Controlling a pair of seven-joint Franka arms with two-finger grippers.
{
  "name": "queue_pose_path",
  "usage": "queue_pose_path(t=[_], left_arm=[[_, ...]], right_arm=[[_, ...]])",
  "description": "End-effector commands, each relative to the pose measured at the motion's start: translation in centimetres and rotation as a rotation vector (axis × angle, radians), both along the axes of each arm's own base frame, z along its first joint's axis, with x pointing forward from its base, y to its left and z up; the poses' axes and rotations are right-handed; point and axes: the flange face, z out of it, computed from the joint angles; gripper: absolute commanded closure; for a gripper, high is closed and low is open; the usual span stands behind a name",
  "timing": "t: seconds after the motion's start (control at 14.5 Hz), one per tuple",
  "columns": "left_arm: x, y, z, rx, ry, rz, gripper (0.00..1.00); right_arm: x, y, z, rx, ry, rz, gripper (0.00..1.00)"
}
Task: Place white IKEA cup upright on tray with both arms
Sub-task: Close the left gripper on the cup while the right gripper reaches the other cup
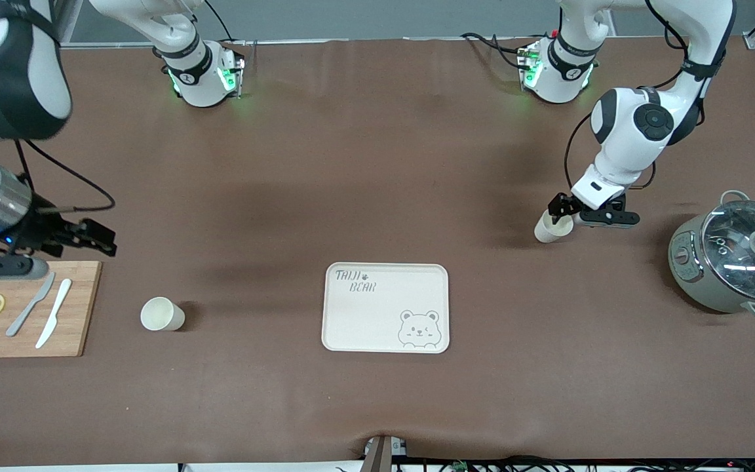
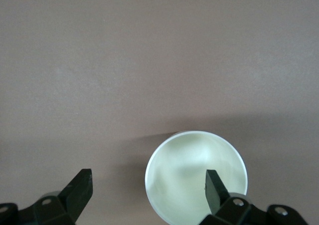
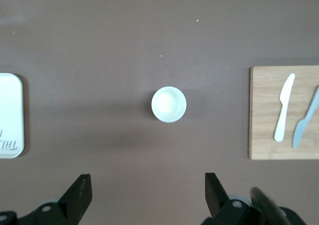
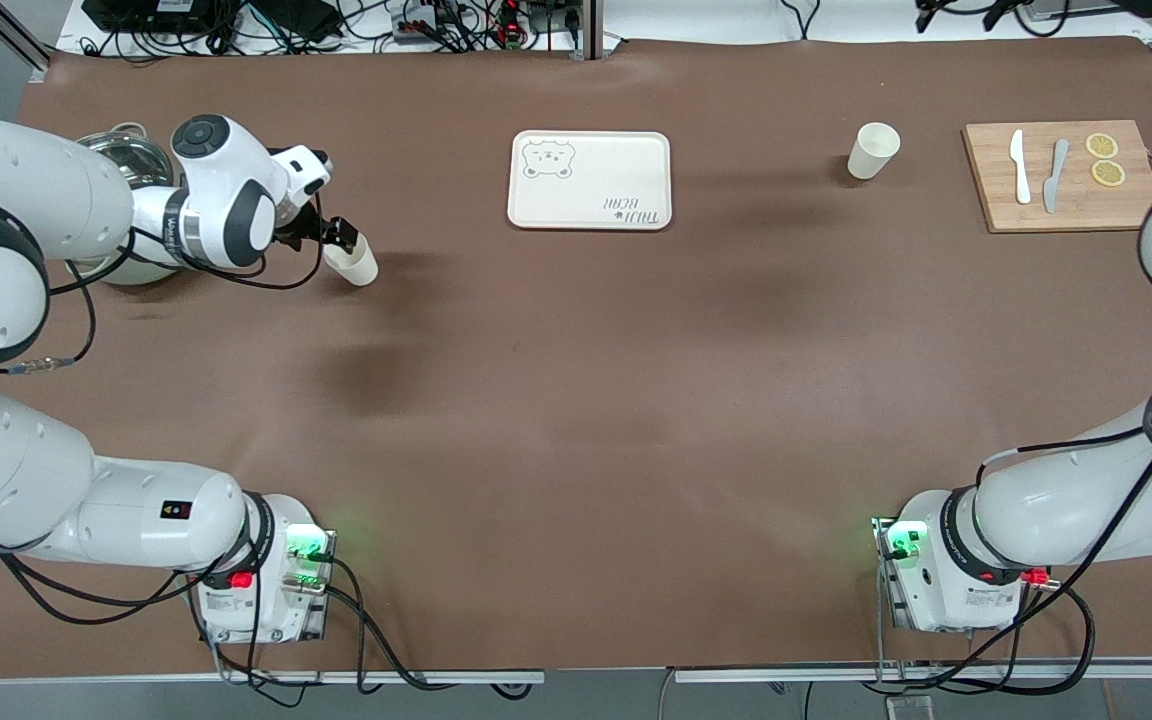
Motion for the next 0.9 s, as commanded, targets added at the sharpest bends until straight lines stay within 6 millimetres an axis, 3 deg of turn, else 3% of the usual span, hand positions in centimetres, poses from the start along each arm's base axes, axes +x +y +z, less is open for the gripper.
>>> queue_pose_path(t=[0.0,0.14,0.41,0.69,0.76,0.83], left_arm=[[-0.4,0.1,-1.1,-0.009,0.014,0.011,0.0],[-0.5,0.1,-2.0,-0.008,0.032,0.009,0.0],[-0.5,0.2,-2.4,-0.007,0.037,0.011,0.0],[0.4,0.0,-2.1,-0.01,0.025,0.008,0.0],[0.8,-0.1,-2.0,-0.012,0.022,0.017,0.47],[0.9,0.0,-1.9,-0.011,0.023,0.013,0.99]], right_arm=[[2.3,-0.9,-3.4,-0.028,-0.025,0.042,0.0],[4.0,-1.9,-6.4,-0.048,-0.056,0.077,0.0],[6.0,-6.5,-12.7,-0.066,-0.059,0.152,0.0],[6.3,-7.7,-14.8,-0.07,-0.049,0.187,0.0],[6.3,-7.4,-14.9,-0.069,-0.047,0.189,0.0],[6.3,-7.1,-15.1,-0.067,-0.044,0.193,0.0]])
